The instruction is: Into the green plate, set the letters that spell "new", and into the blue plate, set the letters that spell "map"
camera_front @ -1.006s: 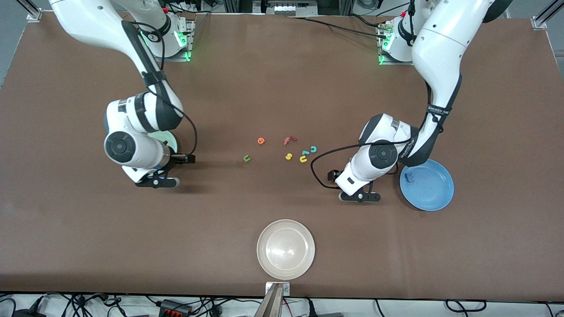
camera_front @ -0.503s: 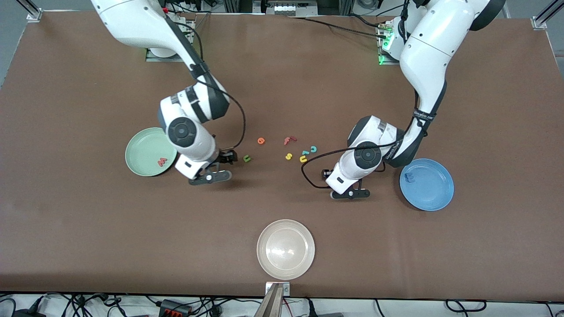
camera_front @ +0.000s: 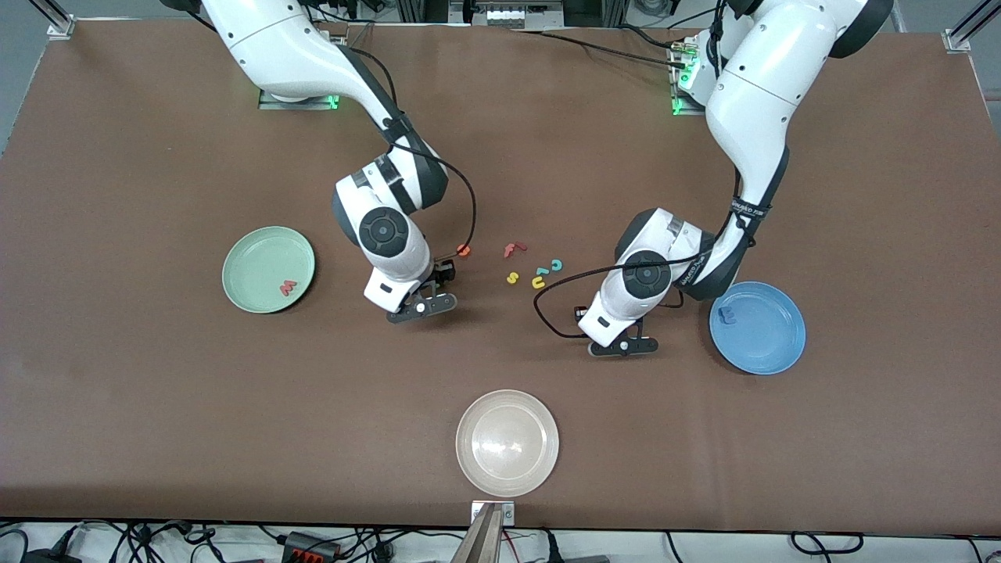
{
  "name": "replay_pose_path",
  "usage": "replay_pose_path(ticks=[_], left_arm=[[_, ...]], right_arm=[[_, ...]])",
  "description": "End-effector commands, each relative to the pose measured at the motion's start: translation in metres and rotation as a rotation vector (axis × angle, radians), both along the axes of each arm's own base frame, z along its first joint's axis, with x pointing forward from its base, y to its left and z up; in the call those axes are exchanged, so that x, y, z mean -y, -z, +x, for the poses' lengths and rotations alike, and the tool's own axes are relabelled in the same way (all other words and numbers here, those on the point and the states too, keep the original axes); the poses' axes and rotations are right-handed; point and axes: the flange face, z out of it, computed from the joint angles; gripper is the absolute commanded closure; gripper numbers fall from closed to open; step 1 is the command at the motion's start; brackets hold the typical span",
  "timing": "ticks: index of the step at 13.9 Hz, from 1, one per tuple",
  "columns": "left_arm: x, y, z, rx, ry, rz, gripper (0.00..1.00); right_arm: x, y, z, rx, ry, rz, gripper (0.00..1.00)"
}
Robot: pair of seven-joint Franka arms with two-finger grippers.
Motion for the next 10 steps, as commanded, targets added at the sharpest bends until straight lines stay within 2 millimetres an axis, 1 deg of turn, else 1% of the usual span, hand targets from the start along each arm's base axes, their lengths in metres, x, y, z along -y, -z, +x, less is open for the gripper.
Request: replay_pose_path(ticks=[1,2,3,4,5,6,7,8,9,10], left_arm=[[0.002,-0.002,0.005,0.019,-0.011,0.02,0.91],[-0.002,-0.005,0.008,0.022,-0.013,0.02,0.95],[-0.008,-0.009,0.011,0.026,-0.016,0.021,0.96],[-0.014,-0.023,0.016,0.038,-0.022,0.021,0.97],[-0.026,-0.036,0.02,0.022,-0.018,0.038,0.97],[-0.037,-0.052,0.023,0.011,0.002,0.051,0.97],[-0.055,-0.069,0.026,-0.011,0.038,0.068,0.97],[-0.078,-0.082,0.029,-0.048,0.08,0.086,0.96],[-0.108,-0.095,0.035,-0.074,0.114,0.098,0.96],[-0.135,-0.102,0.038,-0.098,0.16,0.114,0.96]], right_arm=[[-0.013,0.008,-0.004,-0.001,-0.019,-0.001,0.34],[-0.013,0.014,-0.006,-0.006,-0.022,-0.006,0.34],[-0.017,0.017,-0.009,-0.009,-0.036,-0.01,0.34],[-0.022,0.023,-0.014,-0.013,-0.05,-0.015,0.34],[-0.022,0.027,-0.014,-0.013,-0.053,-0.015,0.34],[-0.023,0.027,-0.013,-0.001,-0.054,-0.007,0.34],[-0.023,0.029,-0.013,0.003,-0.054,-0.006,0.34],[-0.025,0.031,-0.014,0.002,-0.057,-0.007,0.35],[-0.026,0.033,-0.016,-0.001,-0.06,-0.008,0.37],[-0.026,0.033,-0.016,-0.001,-0.061,-0.008,0.38]])
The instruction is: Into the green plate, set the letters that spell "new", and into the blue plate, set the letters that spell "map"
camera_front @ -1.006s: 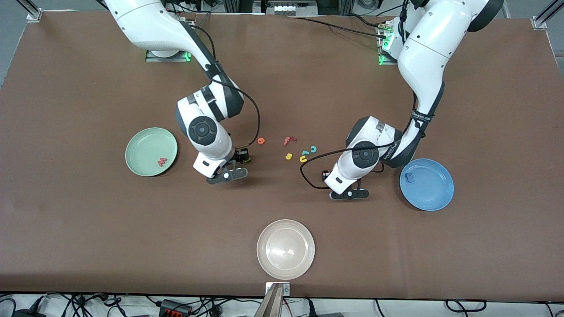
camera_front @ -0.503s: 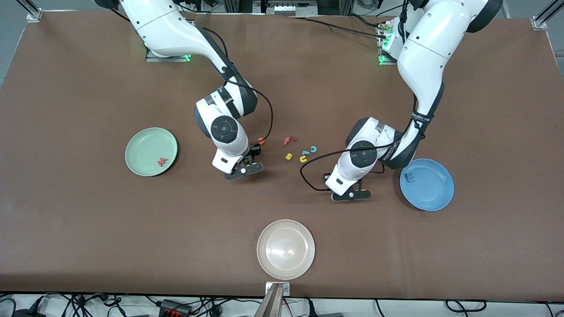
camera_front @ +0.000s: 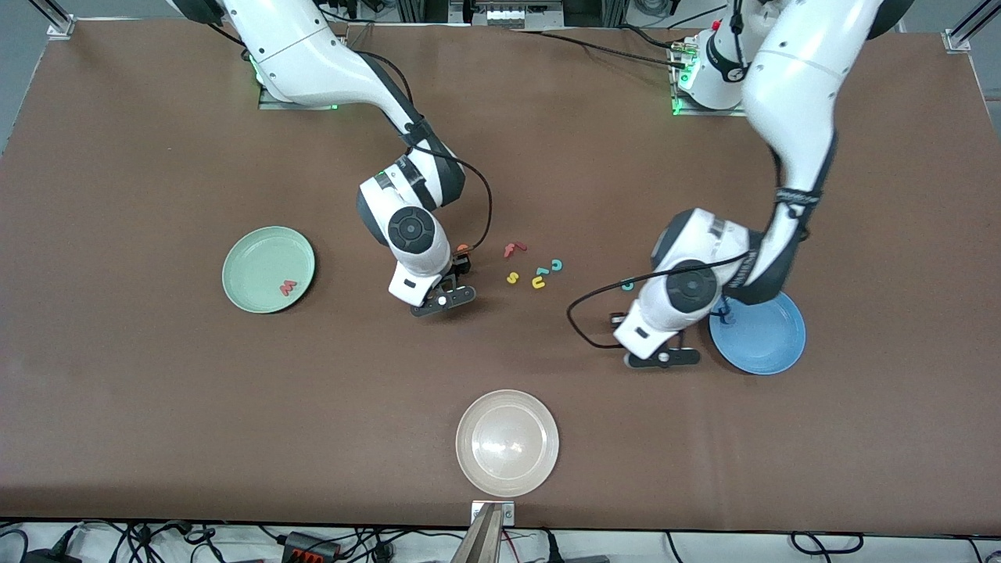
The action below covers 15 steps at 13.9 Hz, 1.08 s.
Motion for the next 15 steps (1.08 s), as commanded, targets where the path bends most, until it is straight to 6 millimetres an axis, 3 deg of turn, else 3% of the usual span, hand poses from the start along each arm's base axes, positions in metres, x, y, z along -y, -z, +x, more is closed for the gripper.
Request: replay_pose_path(ticks=[1,3,5,6,8,10,11,12,13,15], left_arm=[[-0.076,-0.024,0.002,-0.081,0.13,0.049,0.96],[-0.133,-0.015,-0.003,-0.137,0.181,0.1,0.96],[-0.168,0.005,-0.014,-0.167,0.146,0.097,0.96],[-0.181,0.015,-0.017,-0.163,0.137,0.091,0.95],[-0.187,0.043,-0.034,-0.147,0.148,0.068,0.94],[-0.194,0.055,-0.039,-0.13,0.141,0.056,0.89],[-0.195,0.055,-0.039,-0.13,0.14,0.056,0.67],[-0.196,0.053,-0.038,-0.126,0.14,0.056,0.23],[-0.196,0.046,-0.036,-0.119,0.14,0.058,0.0],[-0.187,0.029,-0.033,-0.098,0.136,0.06,0.0]], right_arm=[[-0.006,0.0,0.002,0.012,-0.018,0.002,0.41],[-0.004,0.001,0.003,0.012,-0.018,0.0,0.52],[-0.003,0.002,0.004,0.011,-0.018,-0.002,0.67],[-0.001,0.002,0.005,0.011,-0.015,-0.002,0.74],[0.003,-0.001,0.009,0.015,0.001,-0.002,0.81],[0.008,-0.012,0.013,0.018,0.027,0.003,0.84],[0.025,-0.03,0.023,0.017,0.062,-0.004,0.84],[0.039,-0.043,0.029,-0.004,0.088,-0.019,0.84],[0.057,-0.061,0.035,-0.03,0.117,-0.036,0.83],[0.115,-0.081,0.052,-0.07,0.181,-0.077,0.83]])
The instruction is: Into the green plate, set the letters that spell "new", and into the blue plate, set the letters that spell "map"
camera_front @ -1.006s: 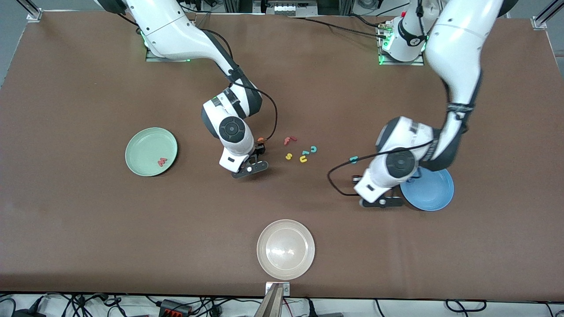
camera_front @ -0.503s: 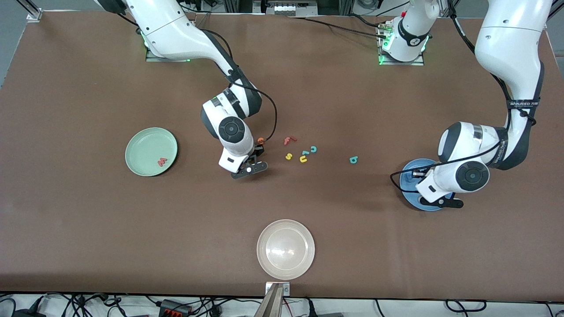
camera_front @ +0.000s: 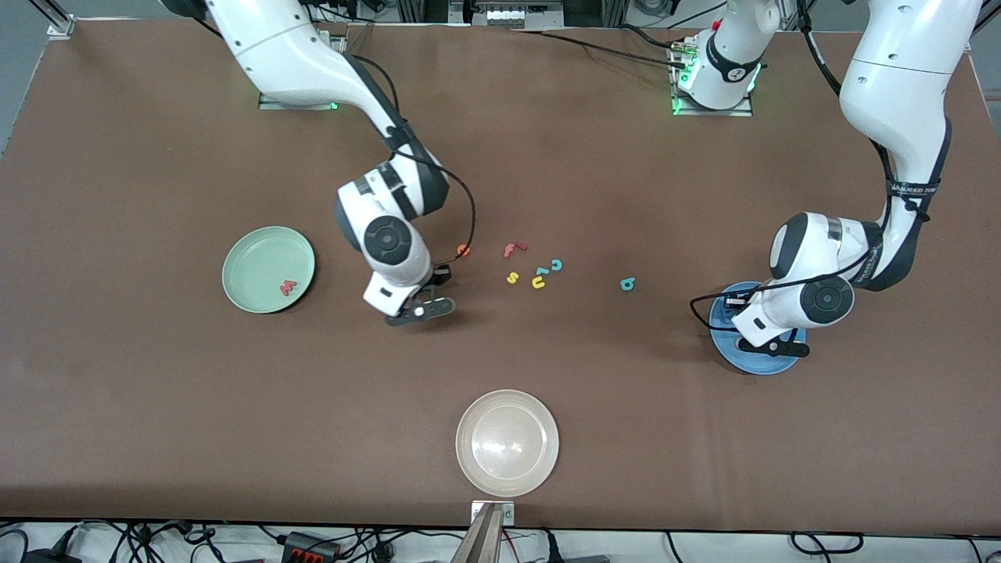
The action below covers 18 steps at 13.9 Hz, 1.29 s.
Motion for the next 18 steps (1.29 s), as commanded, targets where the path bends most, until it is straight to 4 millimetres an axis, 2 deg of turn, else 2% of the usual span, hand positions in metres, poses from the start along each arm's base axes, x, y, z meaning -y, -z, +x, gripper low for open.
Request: replay_pose_path(ticks=[1,2,4,6,7,9,11,12,14,15,16,18], left_arm=[[0.012,-0.038,-0.001,0.029,0.025,0.012,0.0],[0.03,-0.046,-0.003,0.028,0.043,-0.001,0.0],[0.08,-0.063,-0.01,0.032,0.134,-0.041,0.0],[0.121,-0.066,-0.018,0.027,0.292,-0.085,0.0],[0.136,-0.067,-0.022,0.02,0.395,-0.114,0.0],[0.159,-0.067,-0.03,-0.008,0.652,-0.179,0.0],[0.17,-0.055,-0.037,-0.046,0.827,-0.22,0.0],[0.182,-0.048,-0.043,-0.047,0.926,-0.241,0.0],[0.192,-0.035,-0.053,-0.048,1.024,-0.257,0.0],[0.199,-0.031,-0.053,-0.033,1.123,-0.237,0.0],[0.205,-0.015,-0.055,-0.037,1.185,-0.243,0.0],[0.223,0.001,-0.061,-0.022,1.24,-0.253,0.0]], right_arm=[[0.077,-0.033,0.013,-0.056,0.093,-0.031,0.83],[0.102,-0.034,0.01,-0.083,0.122,-0.038,0.83],[0.153,-0.031,-0.002,-0.127,0.176,-0.049,0.84],[0.195,-0.024,-0.017,-0.17,0.209,-0.053,0.84],[0.22,-0.017,-0.023,-0.197,0.232,-0.055,0.84],[0.256,-0.004,-0.031,-0.232,0.286,-0.058,0.84],[0.283,0.004,-0.031,-0.248,0.305,-0.062,0.84],[0.3,0.008,-0.031,-0.251,0.286,-0.076,0.84],[0.322,0.018,-0.03,-0.26,0.291,-0.079,0.84],[0.323,0.02,-0.029,-0.253,0.282,-0.076,0.84],[0.323,0.026,-0.03,-0.256,0.28,-0.075,0.83],[0.322,0.037,-0.028,-0.24,0.279,-0.072,0.8]])
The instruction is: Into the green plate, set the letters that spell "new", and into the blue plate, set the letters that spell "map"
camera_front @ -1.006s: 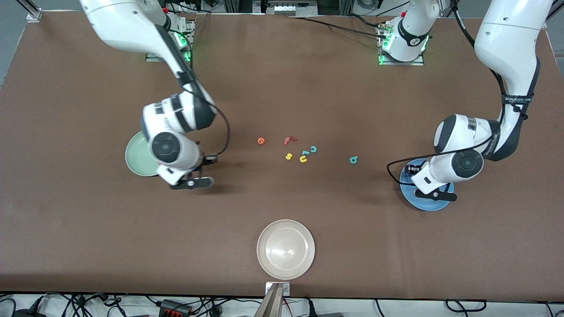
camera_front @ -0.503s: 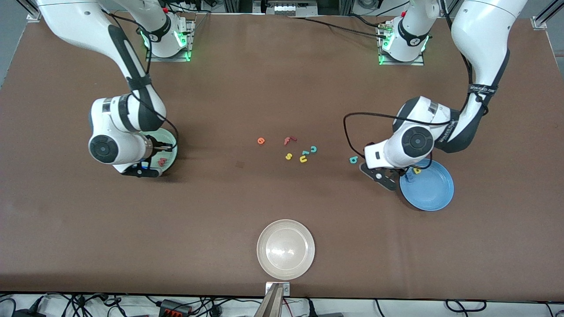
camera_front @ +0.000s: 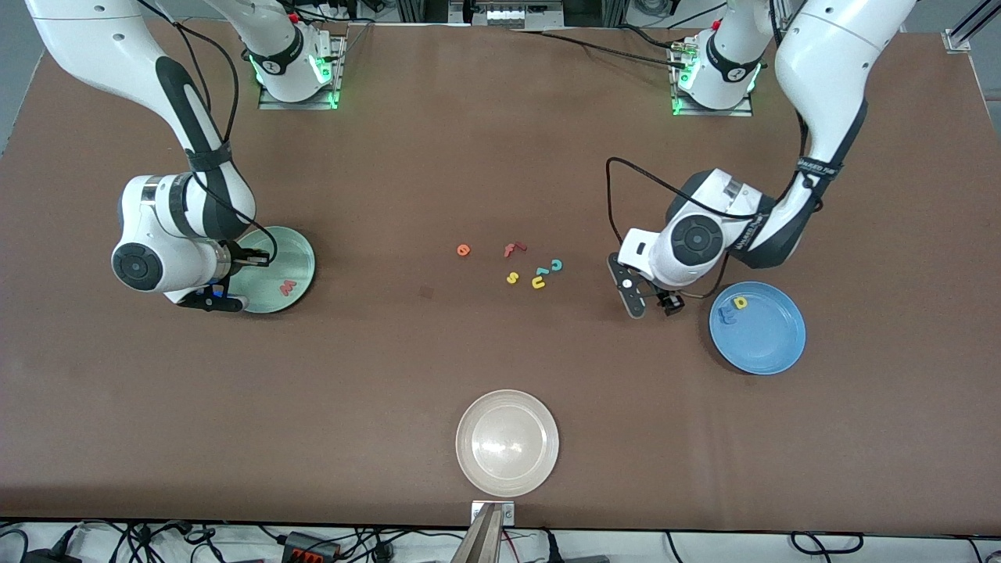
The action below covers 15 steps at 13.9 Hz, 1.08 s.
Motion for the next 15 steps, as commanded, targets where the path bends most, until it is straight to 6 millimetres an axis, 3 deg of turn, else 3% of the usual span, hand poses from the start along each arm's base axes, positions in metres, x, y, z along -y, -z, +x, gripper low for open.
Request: replay_pose_path(ticks=[1,3,5,6,8,9,10,12,15], left_arm=[[0.016,0.023,-0.004,0.025,0.141,-0.011,0.0],[0.023,0.027,-0.006,0.037,0.171,-0.015,0.12],[0.029,0.032,-0.011,0.034,0.192,-0.013,0.33],[0.029,0.032,-0.011,0.036,0.195,-0.01,0.43],[0.029,0.034,-0.011,0.034,0.194,-0.013,0.5],[0.029,0.035,-0.011,0.032,0.192,-0.013,0.52],[0.029,0.035,-0.011,0.031,0.192,-0.012,0.6],[0.027,0.035,-0.01,0.031,0.188,-0.012,0.86],[0.025,0.032,-0.009,0.033,0.163,-0.005,0.9]], right_arm=[[-0.003,0.017,0.0,0.017,-0.027,0.003,0.8],[-0.003,0.019,0.001,0.023,-0.029,0.004,0.77],[-0.001,0.014,0.003,0.03,-0.019,0.004,0.0],[0.001,0.003,0.006,0.042,-0.016,0.005,0.0],[-0.014,-0.026,0.013,0.071,-0.019,0.011,0.0],[-0.034,-0.04,0.014,0.078,-0.047,0.02,0.0],[-0.058,-0.052,0.016,0.099,-0.081,0.032,0.0],[-0.105,-0.063,0.012,0.126,-0.147,0.049,0.0],[-0.182,-0.064,0.0,0.176,-0.262,0.09,0.0]])
